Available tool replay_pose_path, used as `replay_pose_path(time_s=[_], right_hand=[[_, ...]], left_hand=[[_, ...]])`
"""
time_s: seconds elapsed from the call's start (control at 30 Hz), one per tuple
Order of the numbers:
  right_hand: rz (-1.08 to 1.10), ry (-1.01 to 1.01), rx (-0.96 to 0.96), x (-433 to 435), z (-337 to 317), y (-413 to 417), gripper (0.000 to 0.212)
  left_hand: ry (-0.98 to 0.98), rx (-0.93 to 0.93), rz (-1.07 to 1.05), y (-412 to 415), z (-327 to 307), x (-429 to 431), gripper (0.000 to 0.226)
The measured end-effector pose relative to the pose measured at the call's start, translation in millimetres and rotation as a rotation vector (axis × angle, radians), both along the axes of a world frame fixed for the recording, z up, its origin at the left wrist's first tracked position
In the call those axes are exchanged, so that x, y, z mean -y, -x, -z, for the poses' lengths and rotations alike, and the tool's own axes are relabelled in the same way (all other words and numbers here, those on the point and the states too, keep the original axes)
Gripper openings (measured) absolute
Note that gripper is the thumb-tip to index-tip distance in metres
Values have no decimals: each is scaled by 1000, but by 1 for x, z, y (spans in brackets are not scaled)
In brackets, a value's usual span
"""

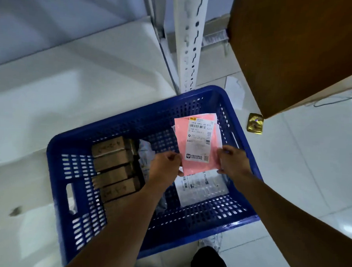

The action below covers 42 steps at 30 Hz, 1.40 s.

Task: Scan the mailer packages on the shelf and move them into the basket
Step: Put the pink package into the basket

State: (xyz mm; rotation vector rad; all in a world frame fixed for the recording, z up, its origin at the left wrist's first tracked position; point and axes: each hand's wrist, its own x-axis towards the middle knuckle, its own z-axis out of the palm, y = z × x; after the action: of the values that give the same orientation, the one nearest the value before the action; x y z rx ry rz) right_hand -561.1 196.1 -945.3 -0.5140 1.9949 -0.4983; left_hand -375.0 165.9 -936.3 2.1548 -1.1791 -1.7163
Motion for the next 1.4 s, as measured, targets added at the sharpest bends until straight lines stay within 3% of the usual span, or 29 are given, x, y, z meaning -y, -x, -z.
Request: replay_pose_path(time_s=[0.23,0.47,0.6,0.7,0.93,1.07,1.2,1.3,1.4], right_hand=[[28,-35,16,4,76,2,26],[-23,-32,-24,23,135,11,14],[-45,-12,-46,25,192,22,27],[-46,-1,-73,33,174,11,35],[-7,-24,-99,35,197,11,5],[38,-54,-145,40,204,9,24],[10,-114,-147,42,202,8,29],[-68,-168,-161,42,192,10,41],[-122,-221,-222,44,172,9,57]], left_hand=[[-57,-19,-13,9,79,-10,14],[-123,-67,-104,27,147,5,22],[-84,-12,-72,34,175,14,26],[-71,19,-78,39,191,14,21],[-80,20,-154,50,218,15,25],[-85,52,-145,52,227,18,24],[-94,88,-61,47,227,21,27],[-100,158,21,36,231,24,44],[-73,149,61,24,211,26,34]])
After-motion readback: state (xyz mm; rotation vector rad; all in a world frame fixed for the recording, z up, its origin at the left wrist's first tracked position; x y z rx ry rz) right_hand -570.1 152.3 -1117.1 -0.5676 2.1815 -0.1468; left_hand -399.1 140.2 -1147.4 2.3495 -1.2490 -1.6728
